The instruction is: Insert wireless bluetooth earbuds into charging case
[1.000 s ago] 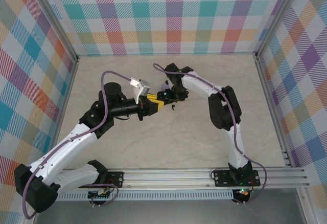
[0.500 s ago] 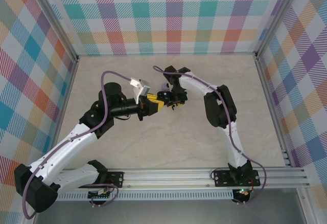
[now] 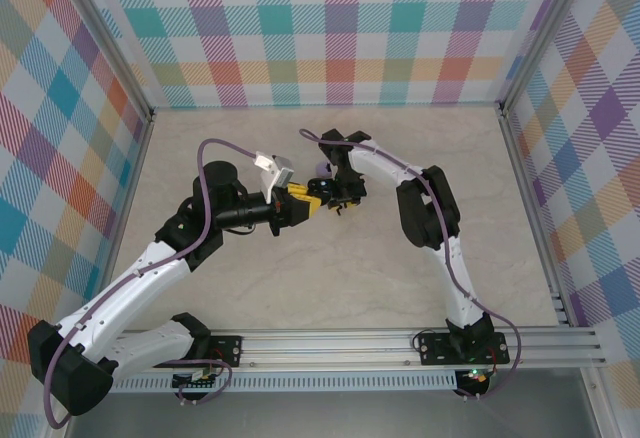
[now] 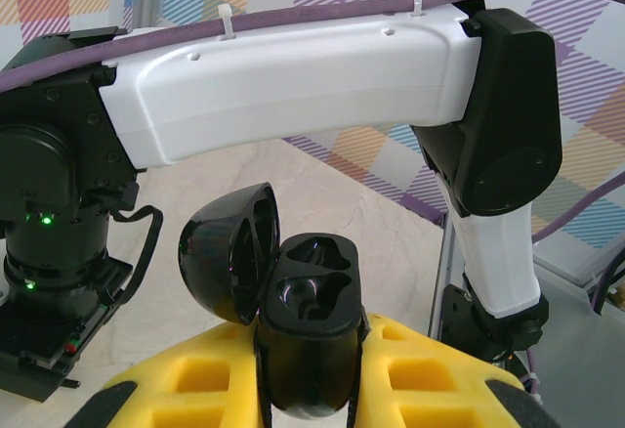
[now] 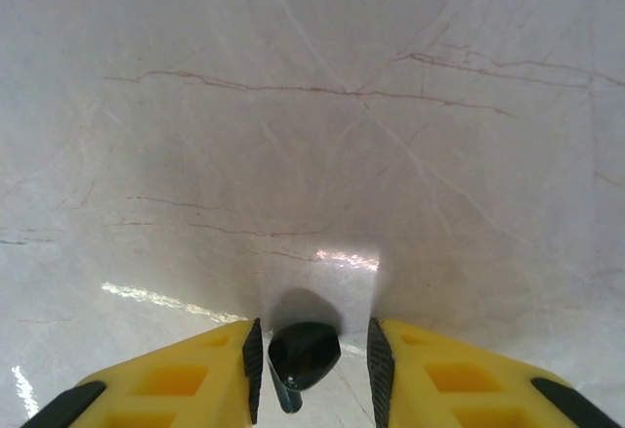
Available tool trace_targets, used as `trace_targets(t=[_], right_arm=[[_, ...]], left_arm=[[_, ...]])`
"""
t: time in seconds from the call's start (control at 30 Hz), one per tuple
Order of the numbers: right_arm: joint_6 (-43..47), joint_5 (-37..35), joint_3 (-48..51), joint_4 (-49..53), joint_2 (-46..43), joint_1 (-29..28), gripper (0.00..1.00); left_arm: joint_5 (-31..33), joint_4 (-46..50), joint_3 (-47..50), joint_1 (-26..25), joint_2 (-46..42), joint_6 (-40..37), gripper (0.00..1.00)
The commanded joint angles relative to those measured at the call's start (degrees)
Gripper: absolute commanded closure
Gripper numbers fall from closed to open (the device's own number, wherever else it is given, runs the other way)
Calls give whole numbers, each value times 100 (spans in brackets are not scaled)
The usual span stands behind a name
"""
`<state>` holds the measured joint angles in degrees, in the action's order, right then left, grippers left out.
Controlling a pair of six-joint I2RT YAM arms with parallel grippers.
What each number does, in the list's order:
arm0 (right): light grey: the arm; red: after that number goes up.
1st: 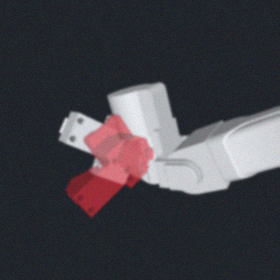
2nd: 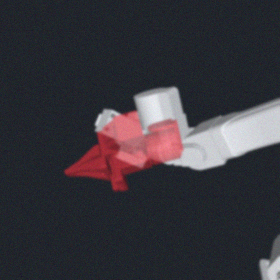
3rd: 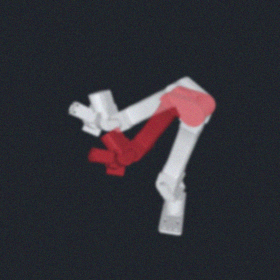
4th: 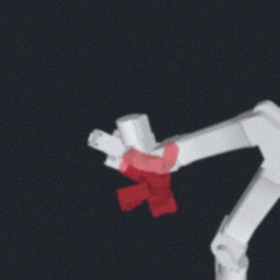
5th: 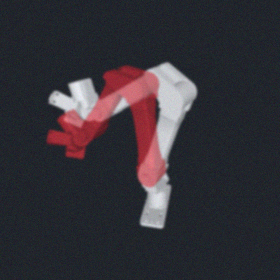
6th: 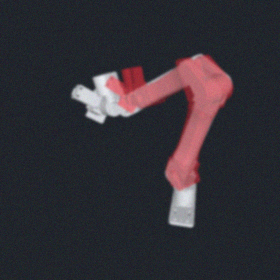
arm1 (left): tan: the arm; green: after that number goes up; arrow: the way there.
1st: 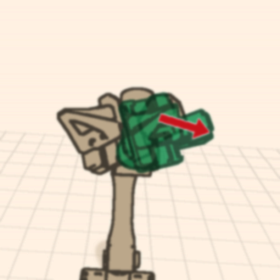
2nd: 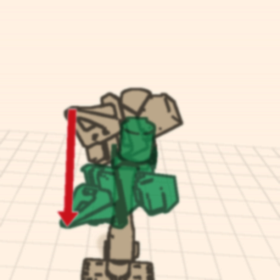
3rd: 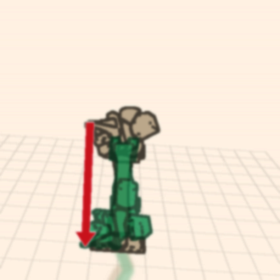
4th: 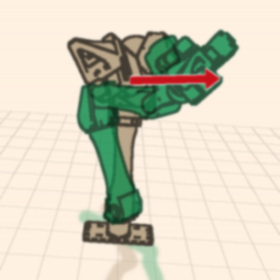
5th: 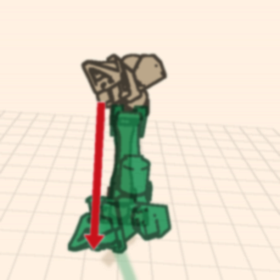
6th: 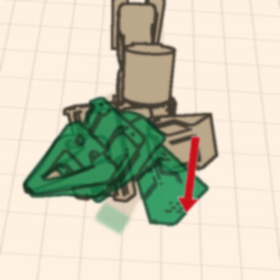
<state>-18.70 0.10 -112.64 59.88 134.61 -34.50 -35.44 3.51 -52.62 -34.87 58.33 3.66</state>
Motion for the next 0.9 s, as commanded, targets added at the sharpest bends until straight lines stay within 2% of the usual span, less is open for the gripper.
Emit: trace_targets(t=[0.0, 0.3, 0.53, 0.73, 0.87], right_arm=[[-120, -135, -117, 217, 228, -53, 65], [-166, -324, -114, 260, 395, -84, 65], [-204, -408, -17, 176, 391, -77, 72], [-248, -364, 291, -96, 117, 3, 74], [-272, -90, 802, -570, -295, 174, 75]], left_arm=[[-48, -42, 83, -87, -60, 35, 81], [-25, -33, 111, -85, -91, 35, 81], [-9, -17, 122, -90, -137, 36, 81], [28, 17, 141, -90, -163, 29, 81], [142, 108, 116, -94, -154, 21, 81]])
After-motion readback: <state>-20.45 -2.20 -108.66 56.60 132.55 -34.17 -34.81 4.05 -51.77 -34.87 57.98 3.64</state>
